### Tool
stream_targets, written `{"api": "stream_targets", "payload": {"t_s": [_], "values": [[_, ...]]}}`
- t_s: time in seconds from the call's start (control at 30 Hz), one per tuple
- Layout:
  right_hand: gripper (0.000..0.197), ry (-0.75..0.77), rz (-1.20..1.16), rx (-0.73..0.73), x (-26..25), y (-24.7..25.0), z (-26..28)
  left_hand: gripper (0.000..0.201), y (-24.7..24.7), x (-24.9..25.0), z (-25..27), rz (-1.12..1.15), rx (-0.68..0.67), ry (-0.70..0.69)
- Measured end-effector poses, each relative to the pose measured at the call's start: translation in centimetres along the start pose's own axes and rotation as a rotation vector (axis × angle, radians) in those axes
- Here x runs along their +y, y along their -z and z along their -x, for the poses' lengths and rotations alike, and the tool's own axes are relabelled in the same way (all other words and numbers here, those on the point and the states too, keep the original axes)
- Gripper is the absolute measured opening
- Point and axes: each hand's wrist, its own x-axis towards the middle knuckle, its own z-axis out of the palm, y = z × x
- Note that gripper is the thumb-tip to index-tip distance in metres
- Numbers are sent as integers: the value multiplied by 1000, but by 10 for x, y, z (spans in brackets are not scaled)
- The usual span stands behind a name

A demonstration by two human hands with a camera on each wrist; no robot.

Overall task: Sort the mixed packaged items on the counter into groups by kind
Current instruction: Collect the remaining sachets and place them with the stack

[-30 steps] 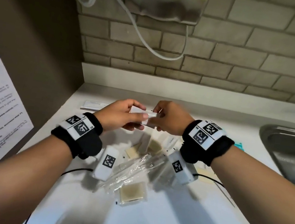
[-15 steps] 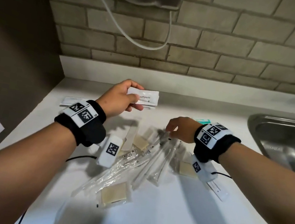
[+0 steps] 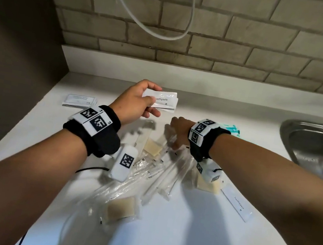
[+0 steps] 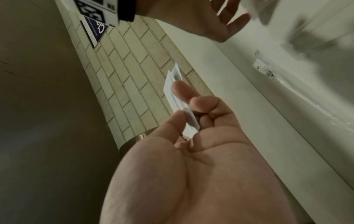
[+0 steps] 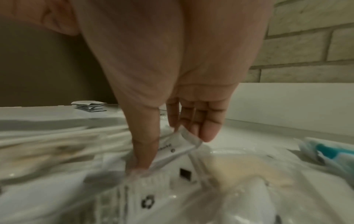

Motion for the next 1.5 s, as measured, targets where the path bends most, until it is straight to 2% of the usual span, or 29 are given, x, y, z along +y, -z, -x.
{"api": "stream_targets", "payload": {"t_s": [0.07,0.17,0.23,0.3,0.4,0.53,0.67,0.73,0.93,1.1,1.27,1.5], "values": [[81,-23,-75,14,4,5,6,26,0,-3,1,0,7,15],[60,-32,-118,1,13,10,18,26,0,-7,2,9,7,37],[54,-25,-125,-20,19,14,29,25,0,-10,3,9,6,49],[46,-28,-162,11,26,18,42,26,-2,-12,4,-1,1,58],[17,-39,-269,92,41,24,64,26,-9,-11,5,-25,-29,63],[6,-125,-397,155,61,21,87,27,-22,-5,4,-28,-79,39],[23,-230,-427,187,75,6,97,26,-34,1,3,-25,-125,3],[29,-235,-429,183,74,0,100,27,-38,6,4,-24,-145,-15],[34,-109,-320,143,51,-10,96,28,-36,12,10,-43,-171,-49],[30,32,-247,33,15,-23,84,25,-24,9,19,-80,-148,-33],[36,73,-154,38,-8,-20,66,25,-13,3,26,-122,-128,-14],[36,51,-13,-3,-16,-7,50,23,3,-3,35,-136,-57,15]]}}
